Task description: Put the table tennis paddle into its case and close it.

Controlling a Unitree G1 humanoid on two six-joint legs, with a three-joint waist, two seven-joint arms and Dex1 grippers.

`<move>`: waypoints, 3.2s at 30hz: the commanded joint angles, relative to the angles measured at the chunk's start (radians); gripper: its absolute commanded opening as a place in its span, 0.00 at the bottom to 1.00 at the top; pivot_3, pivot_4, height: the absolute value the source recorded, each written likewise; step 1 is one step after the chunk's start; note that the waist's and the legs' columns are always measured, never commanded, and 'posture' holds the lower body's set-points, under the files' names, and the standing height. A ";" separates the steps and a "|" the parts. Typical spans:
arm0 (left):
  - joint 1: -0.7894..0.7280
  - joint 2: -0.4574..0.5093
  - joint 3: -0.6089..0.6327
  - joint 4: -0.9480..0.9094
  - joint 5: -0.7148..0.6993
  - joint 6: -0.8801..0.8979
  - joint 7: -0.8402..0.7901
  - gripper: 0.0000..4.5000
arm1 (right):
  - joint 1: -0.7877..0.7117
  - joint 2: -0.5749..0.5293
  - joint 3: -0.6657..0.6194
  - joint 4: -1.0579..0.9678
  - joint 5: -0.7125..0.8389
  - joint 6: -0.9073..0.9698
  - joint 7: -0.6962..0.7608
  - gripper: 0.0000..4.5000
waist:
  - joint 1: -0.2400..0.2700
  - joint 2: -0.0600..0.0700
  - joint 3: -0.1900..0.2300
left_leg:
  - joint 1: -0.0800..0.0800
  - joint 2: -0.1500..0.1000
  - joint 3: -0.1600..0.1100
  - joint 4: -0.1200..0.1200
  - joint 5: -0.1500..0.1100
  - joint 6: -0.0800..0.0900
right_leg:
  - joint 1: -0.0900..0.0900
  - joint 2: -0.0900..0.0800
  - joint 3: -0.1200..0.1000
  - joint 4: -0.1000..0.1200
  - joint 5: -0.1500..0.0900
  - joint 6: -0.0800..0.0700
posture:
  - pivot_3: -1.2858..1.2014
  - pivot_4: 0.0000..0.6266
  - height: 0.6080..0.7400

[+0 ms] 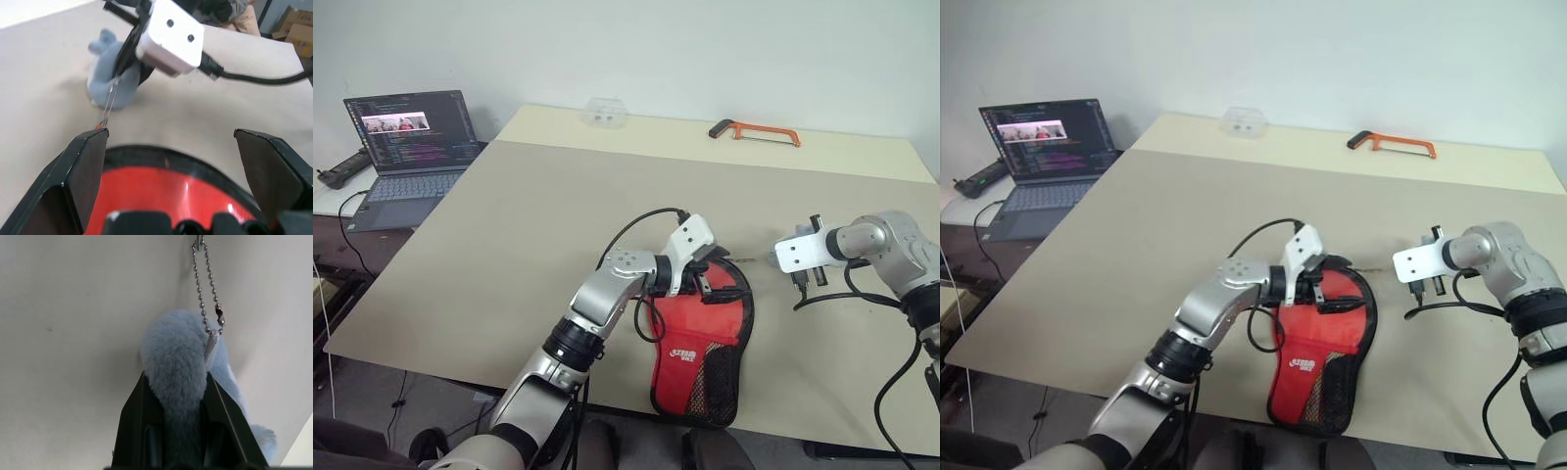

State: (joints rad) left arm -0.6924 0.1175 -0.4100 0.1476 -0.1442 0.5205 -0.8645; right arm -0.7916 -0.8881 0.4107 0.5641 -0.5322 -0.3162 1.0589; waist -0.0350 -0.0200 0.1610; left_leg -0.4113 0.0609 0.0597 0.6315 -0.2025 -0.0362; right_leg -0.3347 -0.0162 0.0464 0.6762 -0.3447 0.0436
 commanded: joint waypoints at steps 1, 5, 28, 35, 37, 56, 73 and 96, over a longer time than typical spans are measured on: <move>0.011 0.010 -0.059 0.066 0.080 0.007 0.045 1.00 | 0.026 0.025 0.025 -0.007 -0.001 -0.008 0.024 0.07 | -0.001 0.000 0.000 | 0.001 0.000 0.000 0.000 0.000 0.000 | 0.000 0.000 0.001 0.000 0.000 0.000 | 0.52 0.24 1.00; 0.043 0.024 -0.094 0.091 0.124 0.068 0.074 1.00 | 0.030 0.020 0.021 -0.015 0.003 -0.008 0.036 0.07 | -0.001 -0.002 0.000 | 0.001 0.001 0.000 -0.001 0.000 0.001 | 0.000 0.000 0.000 0.000 0.000 0.000 | 0.52 0.24 1.00; 0.100 0.003 -0.114 0.134 0.140 0.094 0.097 1.00 | 0.218 -0.236 -0.032 -0.215 0.092 -0.028 0.249 0.07 | 0.037 -0.001 -0.002 | 0.002 0.001 -0.002 -0.002 -0.002 0.003 | 0.004 -0.004 -0.001 -0.002 -0.002 0.000 | 0.52 0.24 1.00; 0.112 0.004 -0.114 0.131 0.139 0.107 0.094 1.00 | 0.411 -0.347 -0.082 -0.409 0.203 0.039 0.363 0.07 | 0.051 0.002 -0.005 | 0.003 0.001 -0.006 -0.003 -0.003 0.003 | 0.013 -0.004 -0.007 -0.011 -0.003 -0.001 | 0.52 0.24 1.00; 0.115 0.007 -0.116 0.129 0.141 0.109 0.092 1.00 | 0.451 -0.382 -0.098 -0.443 0.228 0.042 0.387 0.07 | 0.054 0.002 -0.005 | 0.006 0.001 -0.006 -0.004 -0.005 0.002 | 0.017 -0.004 -0.008 -0.015 -0.003 -0.001 | 0.52 0.24 1.00; 0.115 0.017 -0.143 0.124 0.139 0.130 0.066 1.00 | 0.967 -0.613 -0.231 -1.182 0.595 0.163 0.484 0.07 | 0.058 0.001 -0.007 | 0.007 0.000 -0.013 -0.004 -0.008 0.001 | 0.021 -0.004 -0.009 -0.017 -0.006 -0.001 | 0.52 0.24 1.00; 0.082 0.048 -0.167 0.143 0.158 0.131 0.045 1.00 | 1.214 -0.476 -0.133 -1.355 0.457 0.213 0.373 0.07 | 0.063 -0.019 -0.024 | 0.008 0.000 -0.034 -0.004 -0.019 -0.012 | 0.036 0.011 -0.013 -0.020 -0.026 -0.012 | 0.52 0.24 1.00; 0.100 0.055 -0.173 0.132 0.162 0.139 0.062 1.00 | 1.503 -0.590 -0.195 -1.197 0.497 -0.162 0.280 0.06 | 0.066 -0.013 -0.036 | 0.011 -0.017 -0.058 -0.002 -0.027 -0.016 | 0.070 0.011 0.011 -0.030 -0.052 -0.006 | 0.52 0.24 1.00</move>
State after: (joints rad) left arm -0.6372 0.1430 -0.5484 0.2028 -0.0251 0.5873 -0.8052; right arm 0.7118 -1.4540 0.1864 -0.5603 -0.0600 -0.4930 1.3026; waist 0.0314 -0.0334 0.1249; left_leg -0.3990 0.0431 0.0008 0.6302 -0.2308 -0.0498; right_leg -0.2642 -0.0062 0.0584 0.6479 -0.3963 0.0377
